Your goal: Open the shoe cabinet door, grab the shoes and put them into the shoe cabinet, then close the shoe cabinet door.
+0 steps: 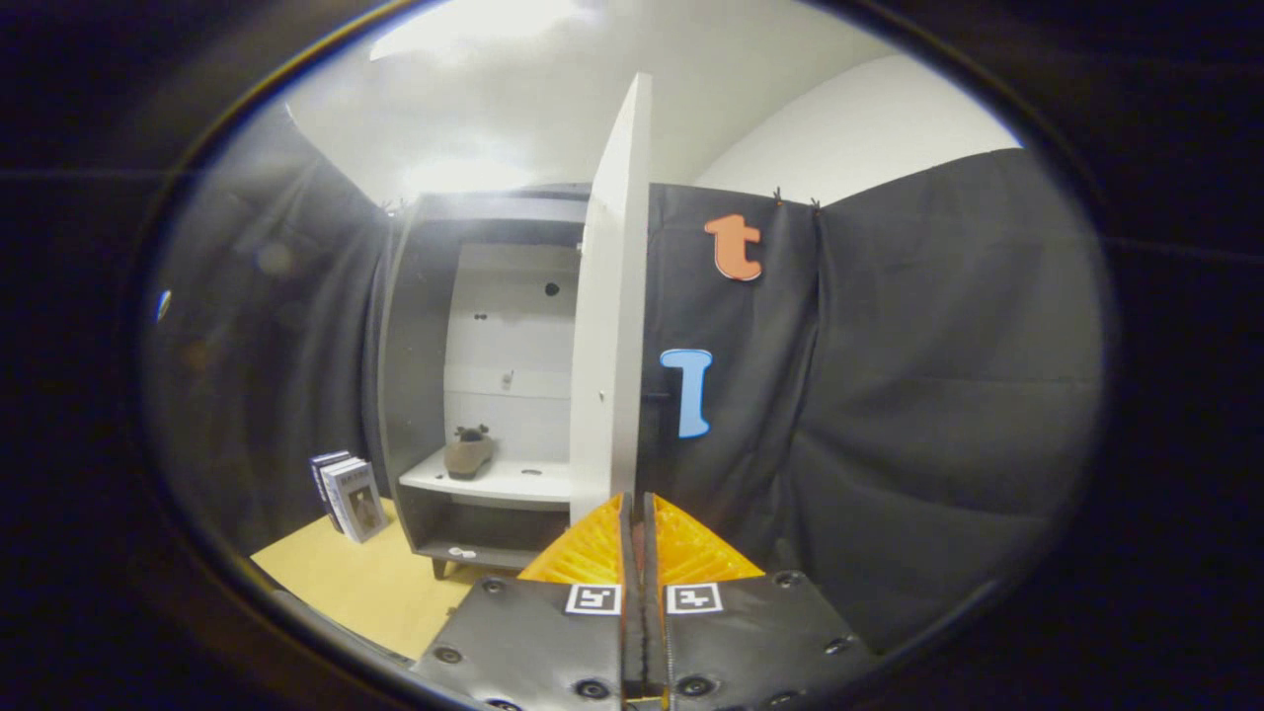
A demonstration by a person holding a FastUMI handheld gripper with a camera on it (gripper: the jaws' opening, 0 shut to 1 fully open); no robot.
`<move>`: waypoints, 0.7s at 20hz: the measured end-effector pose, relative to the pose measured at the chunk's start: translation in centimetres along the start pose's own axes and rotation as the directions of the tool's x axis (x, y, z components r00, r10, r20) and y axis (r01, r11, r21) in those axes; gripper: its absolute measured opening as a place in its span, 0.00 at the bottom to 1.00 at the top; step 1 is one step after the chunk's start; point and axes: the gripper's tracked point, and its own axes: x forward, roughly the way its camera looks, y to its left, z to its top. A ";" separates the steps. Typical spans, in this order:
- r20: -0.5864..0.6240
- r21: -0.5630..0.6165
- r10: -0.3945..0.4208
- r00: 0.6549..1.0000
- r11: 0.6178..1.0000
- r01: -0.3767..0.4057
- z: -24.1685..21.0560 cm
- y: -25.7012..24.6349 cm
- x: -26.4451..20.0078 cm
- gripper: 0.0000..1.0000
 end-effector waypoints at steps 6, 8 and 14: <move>0.008 -0.044 0.084 0.996 0.995 -0.084 -0.8 4.9 -0.7 0.02; -0.015 -0.037 0.118 0.993 0.992 -0.119 -1.6 6.7 -0.5 0.03; -0.103 -0.026 0.203 0.974 0.978 -0.207 -5.3 12.0 1.4 0.06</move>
